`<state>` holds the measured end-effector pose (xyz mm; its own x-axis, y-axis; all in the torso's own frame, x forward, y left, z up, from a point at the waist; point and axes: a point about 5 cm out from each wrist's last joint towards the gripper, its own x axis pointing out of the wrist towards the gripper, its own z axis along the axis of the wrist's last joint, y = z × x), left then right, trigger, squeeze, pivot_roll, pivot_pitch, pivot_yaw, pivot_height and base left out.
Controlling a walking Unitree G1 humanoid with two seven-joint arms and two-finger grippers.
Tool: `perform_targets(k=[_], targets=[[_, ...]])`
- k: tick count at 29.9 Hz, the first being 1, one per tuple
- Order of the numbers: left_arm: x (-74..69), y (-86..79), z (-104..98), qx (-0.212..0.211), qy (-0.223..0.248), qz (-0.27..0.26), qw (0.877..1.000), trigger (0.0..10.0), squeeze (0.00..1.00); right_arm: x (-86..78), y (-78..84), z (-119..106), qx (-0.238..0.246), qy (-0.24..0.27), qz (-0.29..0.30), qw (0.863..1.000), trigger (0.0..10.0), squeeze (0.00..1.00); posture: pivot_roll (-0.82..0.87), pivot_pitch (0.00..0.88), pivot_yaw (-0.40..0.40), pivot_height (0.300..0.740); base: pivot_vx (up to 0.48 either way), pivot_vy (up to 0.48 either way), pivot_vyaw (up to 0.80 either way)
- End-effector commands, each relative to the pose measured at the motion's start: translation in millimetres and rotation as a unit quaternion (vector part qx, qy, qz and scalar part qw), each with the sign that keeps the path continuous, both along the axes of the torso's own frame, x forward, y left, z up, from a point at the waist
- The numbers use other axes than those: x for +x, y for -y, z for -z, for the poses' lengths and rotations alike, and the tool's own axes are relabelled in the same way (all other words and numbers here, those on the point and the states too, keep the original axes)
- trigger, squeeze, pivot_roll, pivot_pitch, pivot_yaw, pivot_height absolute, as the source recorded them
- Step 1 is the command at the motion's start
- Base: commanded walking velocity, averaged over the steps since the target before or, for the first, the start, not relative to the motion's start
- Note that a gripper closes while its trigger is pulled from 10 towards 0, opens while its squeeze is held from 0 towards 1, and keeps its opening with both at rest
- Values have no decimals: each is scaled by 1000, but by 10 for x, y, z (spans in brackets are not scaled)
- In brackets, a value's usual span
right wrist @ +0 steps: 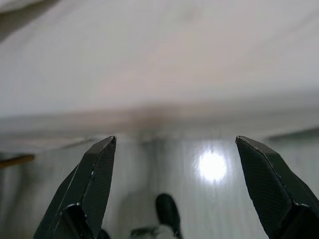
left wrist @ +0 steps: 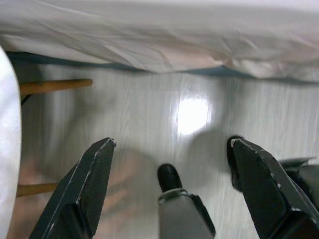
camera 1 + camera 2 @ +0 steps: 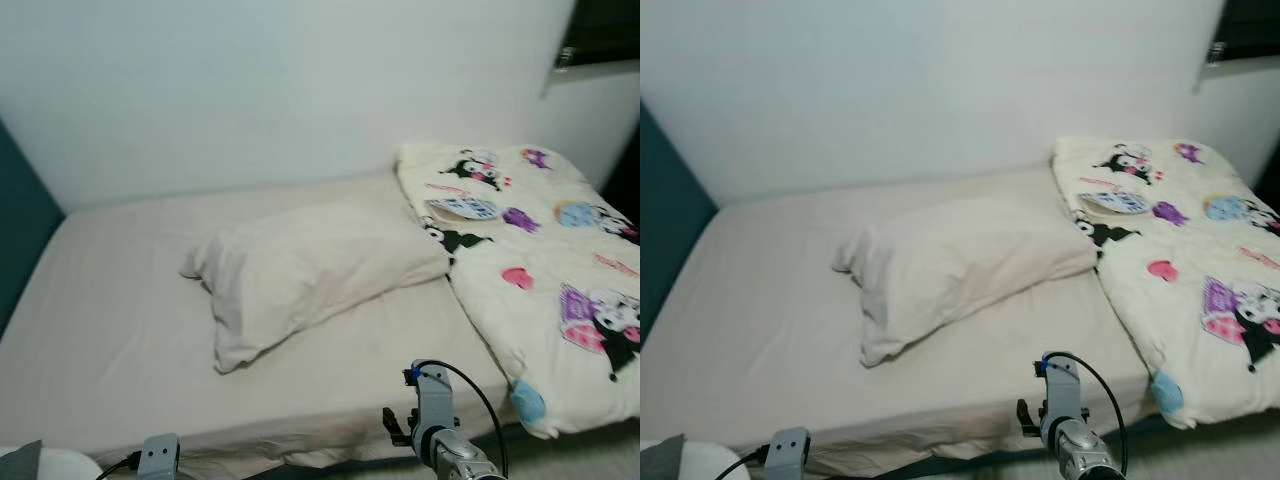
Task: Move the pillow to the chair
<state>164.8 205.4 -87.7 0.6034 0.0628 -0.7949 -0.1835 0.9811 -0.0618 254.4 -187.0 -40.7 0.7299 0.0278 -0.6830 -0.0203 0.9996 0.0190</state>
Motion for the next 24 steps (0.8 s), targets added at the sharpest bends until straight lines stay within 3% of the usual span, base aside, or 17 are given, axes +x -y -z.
perform_targets(k=[1,6,11,17,24], targets=[[-19,-18,5,5,-3,3,1000,10000,0,24,-35,-15,4,6,-2,1000,10000,0,12,0,78,740,375,0,-763],[-49,-15,18,3,-7,1,1000,10000,0,59,-27,-47,16,19,6,1000,10000,0,13,0,75,740,373,0,-564],[-57,-8,23,0,-7,-5,1000,10000,0,70,-24,-55,14,19,6,1000,10000,0,13,0,75,740,349,0,0],[-53,-10,20,-2,-5,-7,1000,10000,0,105,-5,-86,19,27,15,999,10000,0,15,0,73,740,0,0,0],[-64,-25,24,5,-10,-4,1000,10000,0,246,53,-220,58,63,47,995,10000,0,14,0,75,740,0,-472,0]])
